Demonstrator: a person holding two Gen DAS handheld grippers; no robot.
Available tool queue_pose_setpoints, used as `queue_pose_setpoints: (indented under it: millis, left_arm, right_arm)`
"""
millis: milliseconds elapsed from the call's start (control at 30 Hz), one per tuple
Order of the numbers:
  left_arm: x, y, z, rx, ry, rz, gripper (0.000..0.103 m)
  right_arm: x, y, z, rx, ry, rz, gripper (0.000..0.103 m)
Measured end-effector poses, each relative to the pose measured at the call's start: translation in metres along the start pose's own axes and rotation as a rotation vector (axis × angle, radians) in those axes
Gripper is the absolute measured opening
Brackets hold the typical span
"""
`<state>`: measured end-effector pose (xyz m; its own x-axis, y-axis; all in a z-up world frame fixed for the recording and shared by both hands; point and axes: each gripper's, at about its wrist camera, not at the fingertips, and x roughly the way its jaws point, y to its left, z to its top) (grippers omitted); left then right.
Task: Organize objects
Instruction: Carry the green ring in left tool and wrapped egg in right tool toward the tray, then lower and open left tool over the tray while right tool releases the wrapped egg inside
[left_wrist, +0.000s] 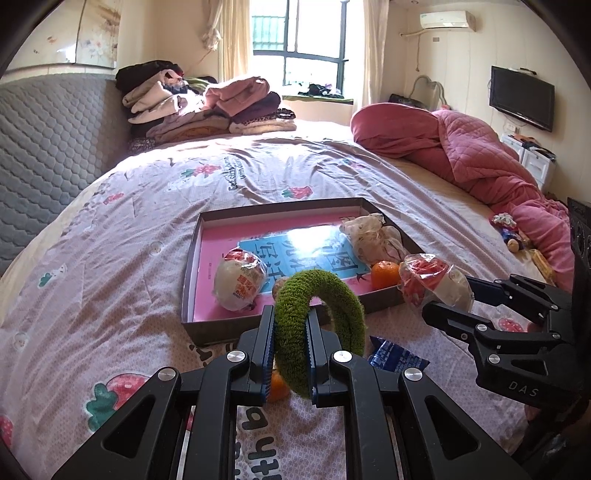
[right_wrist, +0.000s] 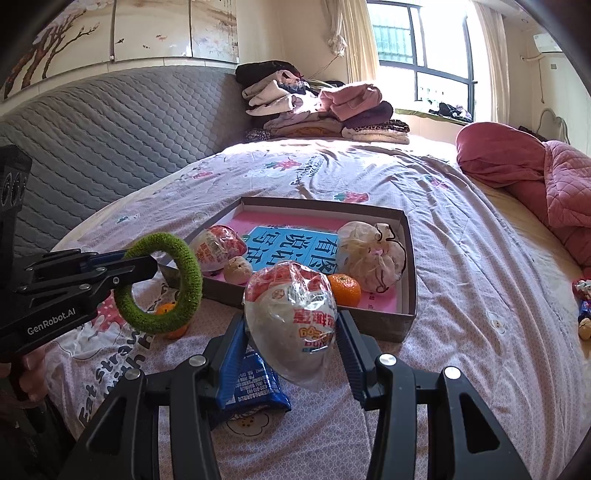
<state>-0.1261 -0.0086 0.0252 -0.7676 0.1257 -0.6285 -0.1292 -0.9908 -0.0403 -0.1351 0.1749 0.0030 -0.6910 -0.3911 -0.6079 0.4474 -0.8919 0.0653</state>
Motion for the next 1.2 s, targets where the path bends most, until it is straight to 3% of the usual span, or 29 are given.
queue_pose_setpoints:
  millis: [600,1200]
  left_arm:
    - [0.013,-0.003,0.045,0.016,-0.044,0.028,0.015]
    - [0.072,-0.017,0.080,0.017,-0.022,0.033,0.015]
  right_arm:
    - [-0.002,-0.001,0.056,-0.043,-0.098,-0.038,0.048]
    - [0.038,-0.038,0.078,-0.052,-0.075,-0.089,0.048]
